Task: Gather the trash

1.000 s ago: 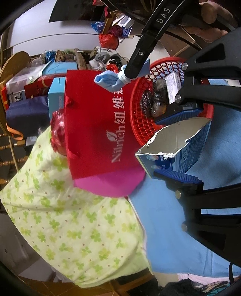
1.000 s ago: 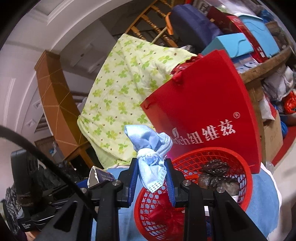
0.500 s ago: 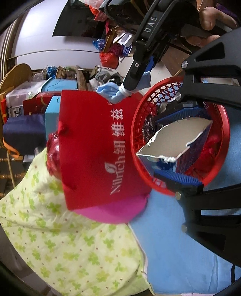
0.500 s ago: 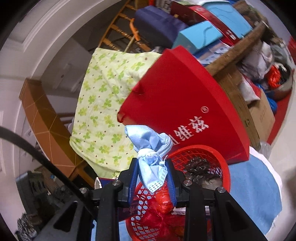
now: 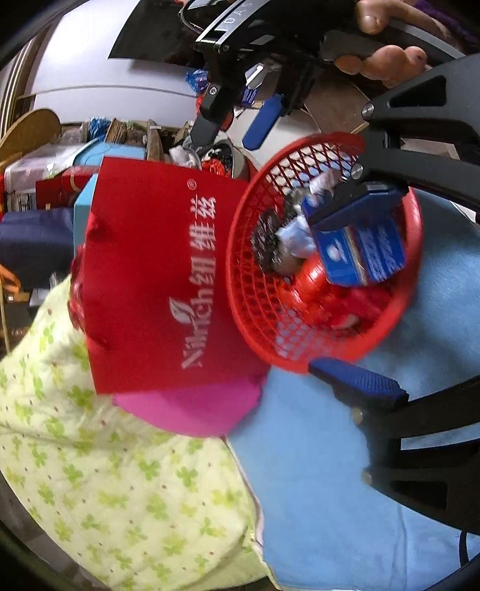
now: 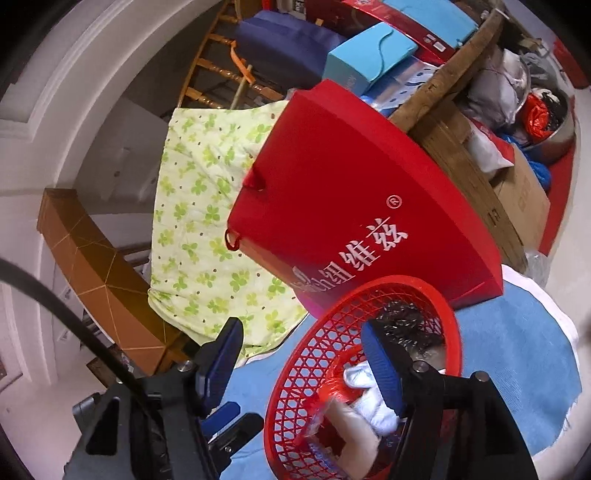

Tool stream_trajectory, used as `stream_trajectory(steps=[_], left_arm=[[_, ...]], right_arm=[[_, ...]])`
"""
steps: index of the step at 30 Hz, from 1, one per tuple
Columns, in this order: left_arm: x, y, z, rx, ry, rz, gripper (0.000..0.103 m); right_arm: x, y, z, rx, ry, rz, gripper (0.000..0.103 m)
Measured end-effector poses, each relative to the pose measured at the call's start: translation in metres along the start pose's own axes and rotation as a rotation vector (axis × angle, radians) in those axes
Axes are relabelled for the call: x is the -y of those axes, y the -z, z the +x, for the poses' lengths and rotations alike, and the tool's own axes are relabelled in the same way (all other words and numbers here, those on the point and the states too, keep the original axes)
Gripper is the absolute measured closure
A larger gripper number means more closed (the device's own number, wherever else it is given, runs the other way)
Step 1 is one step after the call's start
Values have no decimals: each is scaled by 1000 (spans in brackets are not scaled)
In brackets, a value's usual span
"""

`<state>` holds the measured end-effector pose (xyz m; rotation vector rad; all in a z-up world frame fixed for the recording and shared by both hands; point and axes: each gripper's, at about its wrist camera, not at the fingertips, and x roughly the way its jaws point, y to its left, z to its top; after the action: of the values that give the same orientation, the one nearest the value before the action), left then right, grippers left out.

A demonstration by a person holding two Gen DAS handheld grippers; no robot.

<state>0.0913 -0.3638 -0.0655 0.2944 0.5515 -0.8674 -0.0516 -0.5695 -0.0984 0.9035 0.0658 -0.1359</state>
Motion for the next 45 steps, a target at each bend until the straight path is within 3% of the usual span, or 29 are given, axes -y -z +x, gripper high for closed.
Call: stream_trajectory(steps=[6,8,10,19,33,37,45], left_arm=[[-19,2,-15,-21,-98,-41,31],[-22,2,-24,-10,-129,-36,30],[-24,1,-36,9,-159,-29,22],[-31,-3,-79,54,-241,-4,21],[-49,-1,-133,101,-291,-29,18],[-55,0,-150,118,-307,-41,10],[-58,-1,-185,151,-338,-56,10]], right_arm=[[-17,7,9,-5,35,-80,33],[-24,10,10,0,54,-115,33],[-31,14,12,5,79,-158,33],[-58,37,21,7,189,-322,33],[-69,74,3,-30,294,-373,33],[-75,88,-13,-56,311,-384,33],[-137,86,-60,-58,367,-536,31]])
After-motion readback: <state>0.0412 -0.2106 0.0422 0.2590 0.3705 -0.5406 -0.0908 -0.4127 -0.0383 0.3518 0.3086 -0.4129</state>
